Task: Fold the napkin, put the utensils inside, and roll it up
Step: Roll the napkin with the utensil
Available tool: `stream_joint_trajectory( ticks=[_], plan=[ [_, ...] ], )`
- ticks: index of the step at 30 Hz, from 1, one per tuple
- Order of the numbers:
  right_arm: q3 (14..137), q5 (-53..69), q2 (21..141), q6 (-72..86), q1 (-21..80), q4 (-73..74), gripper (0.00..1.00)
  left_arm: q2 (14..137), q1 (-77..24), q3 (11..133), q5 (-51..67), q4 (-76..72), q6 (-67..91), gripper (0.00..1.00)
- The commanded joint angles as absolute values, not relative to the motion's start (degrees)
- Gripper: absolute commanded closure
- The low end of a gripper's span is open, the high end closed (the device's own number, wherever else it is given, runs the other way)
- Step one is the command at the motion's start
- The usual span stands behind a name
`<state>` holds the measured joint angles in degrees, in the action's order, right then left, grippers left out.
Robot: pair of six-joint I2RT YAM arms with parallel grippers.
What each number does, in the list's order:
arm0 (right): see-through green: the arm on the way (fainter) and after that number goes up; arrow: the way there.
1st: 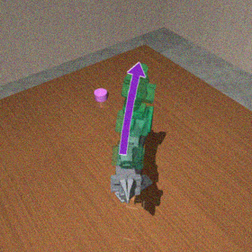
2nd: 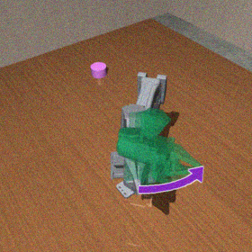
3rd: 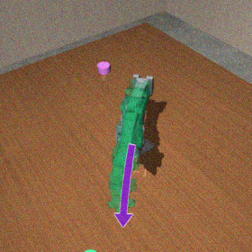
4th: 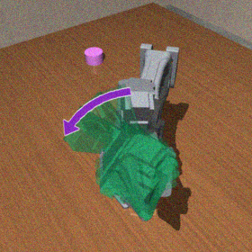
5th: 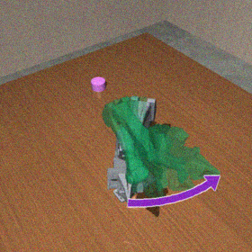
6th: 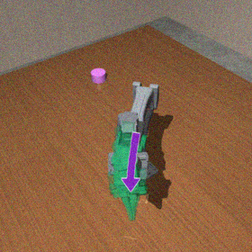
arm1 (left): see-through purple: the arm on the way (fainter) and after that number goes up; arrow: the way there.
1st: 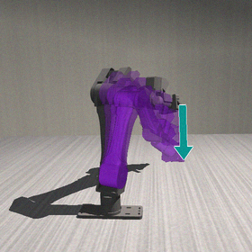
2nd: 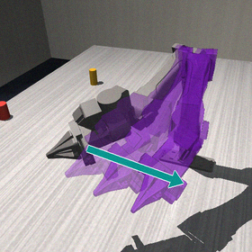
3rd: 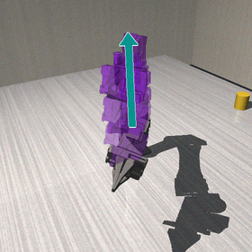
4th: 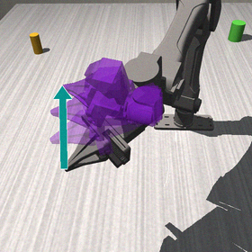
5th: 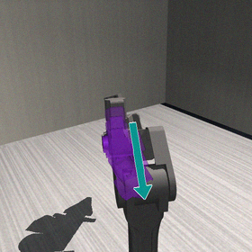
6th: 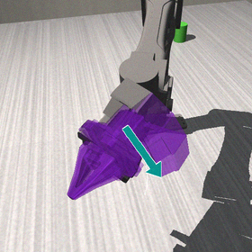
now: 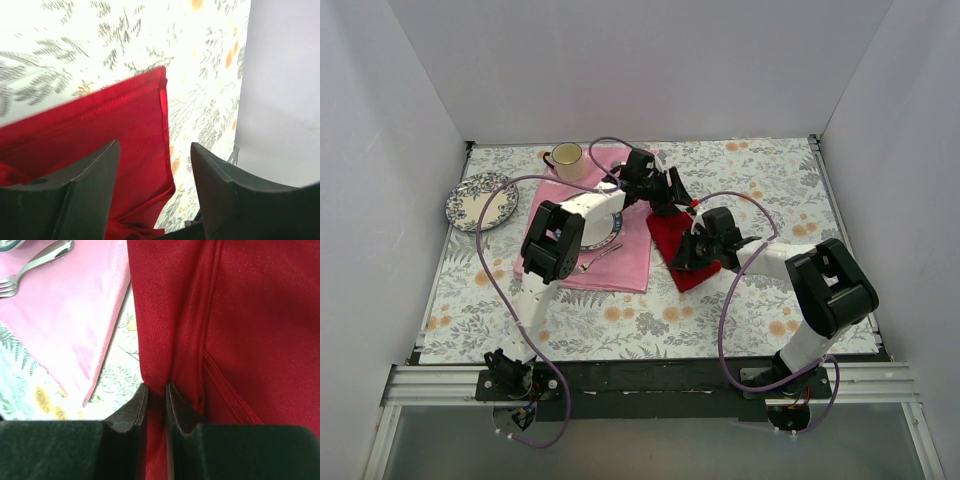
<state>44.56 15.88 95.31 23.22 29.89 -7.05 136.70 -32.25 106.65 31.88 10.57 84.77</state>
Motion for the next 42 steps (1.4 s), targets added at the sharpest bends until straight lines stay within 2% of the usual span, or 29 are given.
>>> stream_joint_trajectory(
  ticks=[1,5,8,12,17,24,28,31,34,42],
  plan=[
    [40.1,20.3,98.9,25.7,29.4,0.6,0.99,130.3,-29.9,110.3,32.3,15.6,83.4,0.39],
    [38.7,21.6,98.9,27.3,28.5,-2.9,0.99,128.2,-29.8,111.4,33.9,18.7,82.1,0.34],
    [36.8,23.6,98.5,29.5,26.6,-5.7,0.99,123.8,-30.0,108.1,31.6,22.1,81.3,0.36],
    [36.5,27.6,99.3,30.9,24.8,-8.3,0.99,115.2,-31.2,97.4,20.8,24.8,81.5,0.36],
    [38.2,34.4,102.7,30.1,21.5,-9.2,0.99,110.1,-32.4,86.1,17.3,25.0,86.5,0.37],
    [41.4,45.2,106.5,27.9,18.0,-9.3,0.99,117.1,-34.2,88.8,17.9,23.2,92.3,0.42],
    [42.4,45.7,106.2,26.5,15.6,-7.5,0.99,116.3,-34.7,86.1,13.5,23.0,95.1,0.45],
    [43.5,46.2,106.3,25.3,14.2,-6.5,0.99,114.9,-34.9,83.1,12.4,21.5,96.5,0.44],
    [44.5,47.6,107.0,24.4,13.6,-5.5,0.99,115.5,-35.5,83.2,11.8,21.3,97.4,0.38],
    [47.4,48.2,107.4,21.4,13.2,-1.2,0.99,120.6,-36.2,87.9,12.0,21.1,98.4,0.38]
  ],
)
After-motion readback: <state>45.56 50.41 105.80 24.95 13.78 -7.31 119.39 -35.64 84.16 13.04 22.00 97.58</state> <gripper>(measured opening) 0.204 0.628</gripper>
